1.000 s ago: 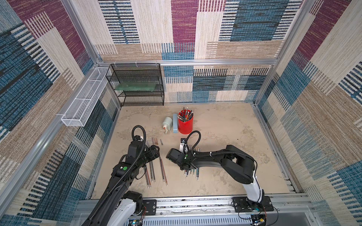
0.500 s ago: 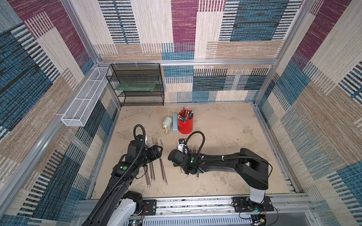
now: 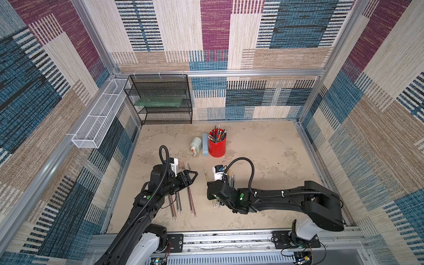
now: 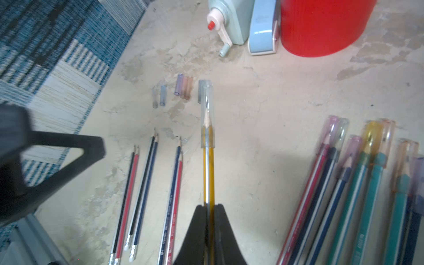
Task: Remove the protective cover of the pencils
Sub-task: Pick up the pencil from the center of the board, then remove the protective sleeve from the pencil.
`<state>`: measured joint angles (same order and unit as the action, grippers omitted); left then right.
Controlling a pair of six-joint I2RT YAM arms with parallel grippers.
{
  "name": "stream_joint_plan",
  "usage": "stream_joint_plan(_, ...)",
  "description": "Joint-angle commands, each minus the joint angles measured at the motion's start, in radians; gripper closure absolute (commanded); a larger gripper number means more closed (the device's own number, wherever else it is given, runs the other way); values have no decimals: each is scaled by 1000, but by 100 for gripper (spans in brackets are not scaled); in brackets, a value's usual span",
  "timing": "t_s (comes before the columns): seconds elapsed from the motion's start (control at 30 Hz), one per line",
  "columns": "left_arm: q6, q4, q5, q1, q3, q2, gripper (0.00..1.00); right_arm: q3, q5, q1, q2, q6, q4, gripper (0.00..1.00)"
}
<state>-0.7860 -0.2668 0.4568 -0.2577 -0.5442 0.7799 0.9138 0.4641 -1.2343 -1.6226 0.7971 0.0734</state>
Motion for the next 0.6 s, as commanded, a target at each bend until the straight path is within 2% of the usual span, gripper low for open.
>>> stream_joint_plan(0.0,-20,83,49,-2,14,6,31,-27,7,-16,24,-41,127,100)
stream_joint_plan(0.17,-33,120,71,-7,11,23,36,-14,-33,-19,24,-37,130,100)
stream_joint_plan(0.33,-36,159,55,-18,26,56,40,-24,-14,-35,30,-55,153,100)
stream_joint_plan(0.57,-29,172,60,-27,-8,141,58,-20,-8,-62,36,-68,164,100)
